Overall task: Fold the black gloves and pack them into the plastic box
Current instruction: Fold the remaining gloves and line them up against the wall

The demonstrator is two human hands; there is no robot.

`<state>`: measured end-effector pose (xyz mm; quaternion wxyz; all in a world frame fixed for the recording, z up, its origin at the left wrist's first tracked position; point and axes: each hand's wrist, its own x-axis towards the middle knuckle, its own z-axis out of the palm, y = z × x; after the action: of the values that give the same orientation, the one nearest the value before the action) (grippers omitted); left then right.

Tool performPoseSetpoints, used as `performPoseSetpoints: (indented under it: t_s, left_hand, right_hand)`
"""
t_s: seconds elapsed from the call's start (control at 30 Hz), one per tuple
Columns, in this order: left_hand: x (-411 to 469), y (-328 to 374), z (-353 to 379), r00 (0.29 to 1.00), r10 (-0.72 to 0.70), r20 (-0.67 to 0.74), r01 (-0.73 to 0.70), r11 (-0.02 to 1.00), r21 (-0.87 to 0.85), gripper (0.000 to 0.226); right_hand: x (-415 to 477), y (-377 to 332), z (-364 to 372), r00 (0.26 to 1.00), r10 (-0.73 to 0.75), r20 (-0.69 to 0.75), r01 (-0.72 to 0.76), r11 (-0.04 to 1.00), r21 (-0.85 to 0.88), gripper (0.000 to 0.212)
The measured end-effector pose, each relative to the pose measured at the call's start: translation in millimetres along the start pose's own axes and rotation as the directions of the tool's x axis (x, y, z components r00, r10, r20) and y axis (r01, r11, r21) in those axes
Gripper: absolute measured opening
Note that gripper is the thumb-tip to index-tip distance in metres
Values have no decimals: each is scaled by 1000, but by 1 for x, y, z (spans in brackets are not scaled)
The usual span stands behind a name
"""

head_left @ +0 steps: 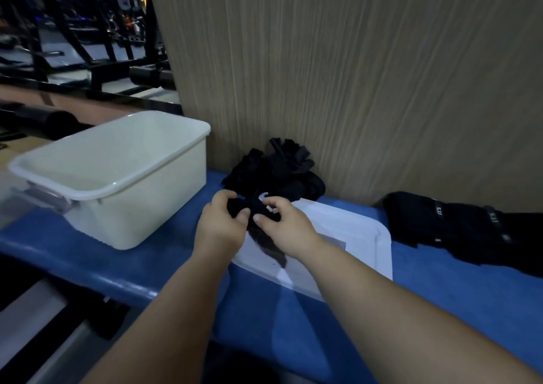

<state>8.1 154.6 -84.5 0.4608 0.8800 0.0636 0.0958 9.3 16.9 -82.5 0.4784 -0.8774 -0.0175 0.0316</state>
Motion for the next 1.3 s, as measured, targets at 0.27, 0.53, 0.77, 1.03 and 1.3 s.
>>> performPoseSetpoints:
  t_s: [0.27,0.53,0.77,1.03,1.3]
  left_hand:
    - [-53,64,29,933,126,338,0,937,-349,22]
    - [-121,96,94,501,399,768,-375,900,-222,43]
    - [-153,111,131,411,495,766,-516,818,-252,28]
    - [-161,114,163,521,558,646,-513,810,-285,24]
    - [-163,120,177,588,525,615,-353,851,-389,26]
  right_hand:
    - [-65,32,-70,949,239,-203,-70,793,605,21]
    - [-167,104,-155,882,335,-330,-74,792,607,28]
    - [-209,140,-179,822,387,-419,-35,767,641,25]
    - [-220,150,-201,901,304,-311,-15,737,676,26]
    - [-239,155,-211,960,161,-228,23,767,641,59]
